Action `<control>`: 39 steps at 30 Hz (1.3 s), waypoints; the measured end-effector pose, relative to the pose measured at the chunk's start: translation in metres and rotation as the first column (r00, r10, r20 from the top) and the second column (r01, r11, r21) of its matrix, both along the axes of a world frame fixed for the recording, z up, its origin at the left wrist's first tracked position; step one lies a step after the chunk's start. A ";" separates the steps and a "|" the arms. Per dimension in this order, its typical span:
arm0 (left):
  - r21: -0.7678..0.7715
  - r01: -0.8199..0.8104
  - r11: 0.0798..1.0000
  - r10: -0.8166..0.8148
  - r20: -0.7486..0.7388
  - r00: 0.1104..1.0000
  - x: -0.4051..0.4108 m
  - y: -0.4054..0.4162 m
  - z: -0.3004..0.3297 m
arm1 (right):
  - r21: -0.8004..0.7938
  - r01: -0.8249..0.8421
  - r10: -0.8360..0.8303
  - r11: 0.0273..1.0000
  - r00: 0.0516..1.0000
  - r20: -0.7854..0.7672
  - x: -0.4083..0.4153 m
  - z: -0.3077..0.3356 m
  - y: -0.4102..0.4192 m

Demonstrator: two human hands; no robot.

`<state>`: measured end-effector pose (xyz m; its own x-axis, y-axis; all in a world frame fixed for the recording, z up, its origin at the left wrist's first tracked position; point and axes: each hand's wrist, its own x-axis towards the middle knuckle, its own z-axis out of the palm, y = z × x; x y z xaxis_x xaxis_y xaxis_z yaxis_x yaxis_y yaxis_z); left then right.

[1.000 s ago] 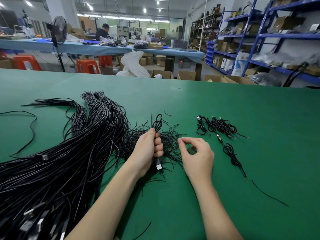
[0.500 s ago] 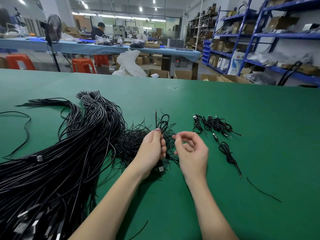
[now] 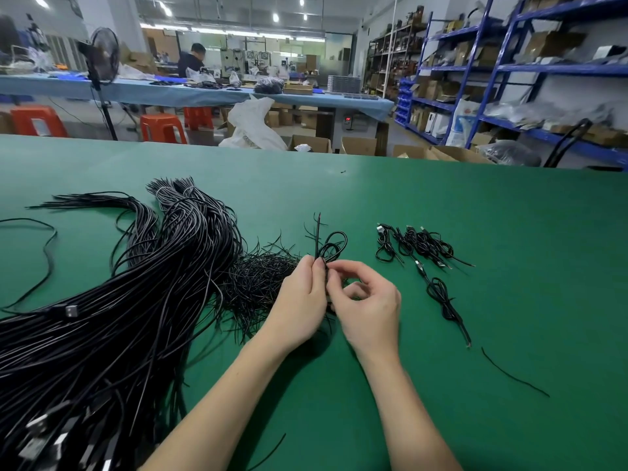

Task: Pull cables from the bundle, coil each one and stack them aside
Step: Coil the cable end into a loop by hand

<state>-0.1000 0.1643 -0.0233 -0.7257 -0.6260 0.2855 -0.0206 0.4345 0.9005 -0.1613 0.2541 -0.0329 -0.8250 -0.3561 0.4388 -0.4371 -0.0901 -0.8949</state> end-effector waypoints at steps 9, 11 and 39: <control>-0.140 0.068 0.988 -0.057 0.082 0.995 0.003 -0.002 0.000 | -0.105 -0.176 0.201 0.979 0.924 0.326 -0.008 0.012 0.002; -0.150 0.079 0.986 -0.067 0.083 0.994 0.003 -0.002 -0.001 | -0.104 -0.172 0.196 0.980 0.930 0.311 -0.006 0.013 0.002; -0.125 -0.099 0.987 0.089 -0.081 0.993 0.003 0.000 0.004 | 0.010 -0.080 0.081 0.997 0.990 -0.119 0.002 0.012 0.003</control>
<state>-0.0975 0.1639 -0.0194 -0.6390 -0.6451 0.4191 -0.0012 0.5456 0.8380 -0.1593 0.2575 -0.0209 -0.7352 -0.4217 0.5307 -0.5325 -0.1251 -0.8371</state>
